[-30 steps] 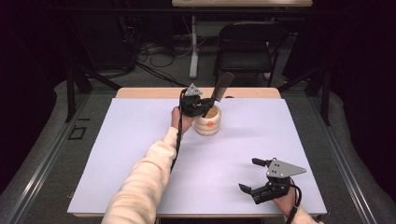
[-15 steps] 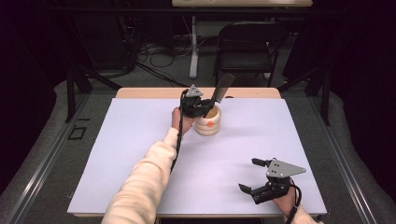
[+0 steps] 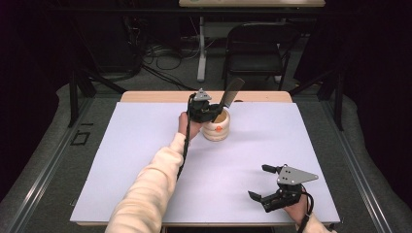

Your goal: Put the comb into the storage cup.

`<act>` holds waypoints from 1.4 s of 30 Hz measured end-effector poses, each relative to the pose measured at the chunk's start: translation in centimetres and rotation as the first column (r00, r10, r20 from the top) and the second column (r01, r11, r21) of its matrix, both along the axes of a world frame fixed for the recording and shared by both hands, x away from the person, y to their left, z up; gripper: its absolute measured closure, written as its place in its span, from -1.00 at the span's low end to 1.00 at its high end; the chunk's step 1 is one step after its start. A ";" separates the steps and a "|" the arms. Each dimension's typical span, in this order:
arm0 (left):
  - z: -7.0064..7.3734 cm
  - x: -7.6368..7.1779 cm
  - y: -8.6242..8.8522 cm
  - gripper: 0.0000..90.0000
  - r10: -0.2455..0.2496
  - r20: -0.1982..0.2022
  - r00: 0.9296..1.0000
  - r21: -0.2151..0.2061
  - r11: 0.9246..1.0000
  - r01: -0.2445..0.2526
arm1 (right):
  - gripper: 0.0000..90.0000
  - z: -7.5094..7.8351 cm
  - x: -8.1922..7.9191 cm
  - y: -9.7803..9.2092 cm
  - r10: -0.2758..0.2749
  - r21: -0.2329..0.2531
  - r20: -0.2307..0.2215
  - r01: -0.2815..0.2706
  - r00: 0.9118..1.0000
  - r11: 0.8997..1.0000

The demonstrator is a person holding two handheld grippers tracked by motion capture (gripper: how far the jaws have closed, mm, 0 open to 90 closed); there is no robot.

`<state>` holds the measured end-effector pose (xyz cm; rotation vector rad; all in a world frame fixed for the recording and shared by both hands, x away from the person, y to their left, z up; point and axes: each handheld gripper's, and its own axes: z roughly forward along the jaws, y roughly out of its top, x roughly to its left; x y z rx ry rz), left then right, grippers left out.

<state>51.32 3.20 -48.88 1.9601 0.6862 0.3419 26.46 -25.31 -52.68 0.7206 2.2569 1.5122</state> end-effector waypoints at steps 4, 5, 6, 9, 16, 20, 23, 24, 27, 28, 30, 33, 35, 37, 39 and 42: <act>-0.1 0.0 -0.1 0.59 -0.002 0.000 1.000 0.007 1.000 0.002 | -1.00 0.0 0.0 0.0 0.000 0.001 -0.001 0.000 1.000 1.000; -0.1 0.0 -0.1 0.59 -0.002 -0.003 1.000 0.007 1.000 0.002 | -1.00 0.0 0.0 0.0 0.000 0.000 0.000 0.000 1.000 1.000; -0.1 0.0 -0.1 0.59 -0.003 -0.004 1.000 0.009 1.000 0.003 | -1.00 0.0 0.0 0.0 0.000 0.001 0.000 0.000 1.000 1.000; -0.1 0.0 -0.2 0.59 -0.002 -0.005 1.000 0.008 1.000 0.002 | -1.00 0.0 0.0 0.0 -0.001 0.000 0.000 0.001 1.000 1.000; -0.3 0.0 -0.3 0.58 -0.003 -0.004 1.000 0.016 1.000 0.003 | -1.00 0.0 0.0 0.0 -0.001 0.000 0.001 0.001 1.000 1.000; -0.4 0.0 -0.3 0.58 -0.002 -0.007 1.000 0.016 1.000 0.002 | -1.00 0.0 0.0 0.0 -0.001 -0.001 0.000 0.001 1.000 1.000; -0.5 -0.1 -0.3 0.58 -0.002 -0.007 1.000 0.021 1.000 0.002 | -1.00 0.0 0.0 0.0 -0.001 -0.001 -0.001 0.001 1.000 1.000; -0.6 0.0 -0.3 0.58 -0.003 -0.008 1.000 0.019 1.000 0.004 | -1.00 0.0 0.0 0.0 -0.001 -0.001 0.000 0.001 1.000 1.000; -0.6 -0.1 -0.2 0.58 -0.003 -0.009 1.000 0.022 1.000 0.003 | -1.00 0.0 0.0 0.0 -0.002 -0.001 -0.001 0.002 1.000 1.000; -0.6 -0.1 -0.2 0.58 -0.003 -0.009 1.000 0.022 1.000 0.003 | -1.00 0.0 0.0 0.0 -0.002 -0.001 -0.001 0.002 1.000 1.000; -0.7 -0.1 -0.2 0.58 -0.004 -0.012 1.000 0.021 1.000 0.004 | -1.00 0.0 0.0 0.0 -0.002 -0.001 -0.001 0.002 1.000 1.000; -0.7 -0.1 -0.2 0.58 -0.006 -0.013 1.000 0.021 1.000 0.006 | -1.00 0.0 0.0 0.0 -0.002 -0.001 -0.001 0.002 1.000 1.000; -0.6 -0.1 -0.2 0.58 -0.009 -0.010 1.000 0.017 1.000 0.009 | -1.00 0.0 0.0 0.0 -0.002 -0.001 -0.001 0.002 1.000 1.000; -0.5 -0.2 -0.2 0.59 -0.013 -0.007 1.000 0.019 1.000 0.013 | -1.00 0.0 0.0 0.0 -0.002 -0.001 -0.001 0.002 1.000 1.000; -0.5 -0.2 -0.2 0.58 -0.018 -0.004 1.000 0.022 1.000 0.018 | -1.00 0.0 0.0 0.0 -0.001 -0.001 -0.001 0.001 1.000 1.000; -0.4 -0.3 -0.1 0.50 -0.022 -0.001 1.000 0.011 1.000 0.022 | -1.00 0.0 0.0 0.0 -0.001 -0.002 0.000 0.001 1.000 1.000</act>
